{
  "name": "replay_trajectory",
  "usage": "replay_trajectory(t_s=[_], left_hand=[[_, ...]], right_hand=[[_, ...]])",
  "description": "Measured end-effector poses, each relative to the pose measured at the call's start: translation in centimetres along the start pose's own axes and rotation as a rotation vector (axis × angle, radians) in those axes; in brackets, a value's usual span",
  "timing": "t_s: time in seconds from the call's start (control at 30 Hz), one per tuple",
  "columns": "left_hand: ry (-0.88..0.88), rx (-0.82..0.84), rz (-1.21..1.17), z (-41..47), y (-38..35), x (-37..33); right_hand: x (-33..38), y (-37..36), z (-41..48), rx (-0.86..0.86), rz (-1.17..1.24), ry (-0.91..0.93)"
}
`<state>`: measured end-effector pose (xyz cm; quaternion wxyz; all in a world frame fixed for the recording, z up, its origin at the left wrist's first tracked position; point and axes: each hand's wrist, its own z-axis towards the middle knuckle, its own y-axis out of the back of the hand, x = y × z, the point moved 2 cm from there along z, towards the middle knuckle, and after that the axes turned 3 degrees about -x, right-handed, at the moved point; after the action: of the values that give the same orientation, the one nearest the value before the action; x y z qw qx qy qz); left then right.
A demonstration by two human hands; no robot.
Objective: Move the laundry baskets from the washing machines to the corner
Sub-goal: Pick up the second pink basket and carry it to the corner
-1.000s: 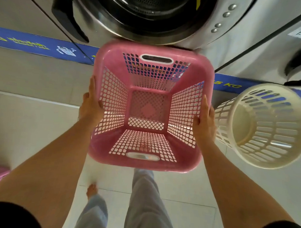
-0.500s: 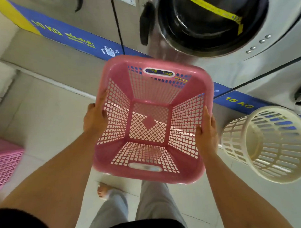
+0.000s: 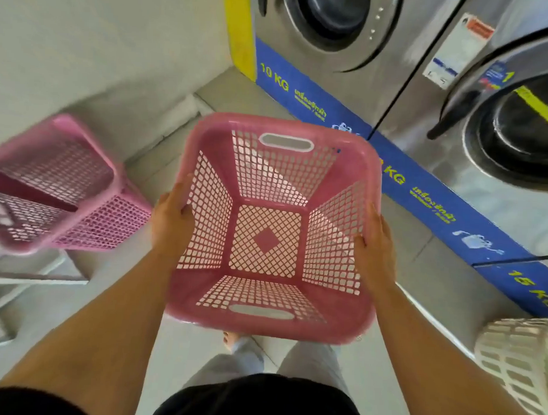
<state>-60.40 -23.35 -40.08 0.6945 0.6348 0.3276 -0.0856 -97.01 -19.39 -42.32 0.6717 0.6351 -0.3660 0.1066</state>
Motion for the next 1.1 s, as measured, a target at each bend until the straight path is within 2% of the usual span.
replay_trajectory(t_s=[0.17, 0.33, 0.53, 0.7, 0.83, 1.1], left_hand=[[0.115, -0.096, 0.0, 0.3, 7.2, 7.0], [0.216, -0.258, -0.003, -0.2, 13.7, 12.6], [0.309, -0.434, -0.063, -1.0, 20.9, 16.8], [0.396, -0.614, -0.092, -1.1, 26.7, 20.0], [0.433, -0.754, -0.123, -0.8, 30.1, 22.3], [0.45, -1.007, -0.157, 3.2, 33.4, 27.0]], right_hand=[[8.0, -4.7, -0.8, 0.059, 0.038, 0.165], [16.0, -8.6, -1.8, 0.109, 0.072, 0.306], [25.8, -11.5, -3.2, 0.15, 0.089, 0.455], [33.7, -13.9, -4.1, 0.11, 0.146, 0.596], [39.4, -16.4, -4.4, 0.091, 0.184, 0.709], [48.6, -23.3, -3.3, 0.059, 0.299, 0.808]])
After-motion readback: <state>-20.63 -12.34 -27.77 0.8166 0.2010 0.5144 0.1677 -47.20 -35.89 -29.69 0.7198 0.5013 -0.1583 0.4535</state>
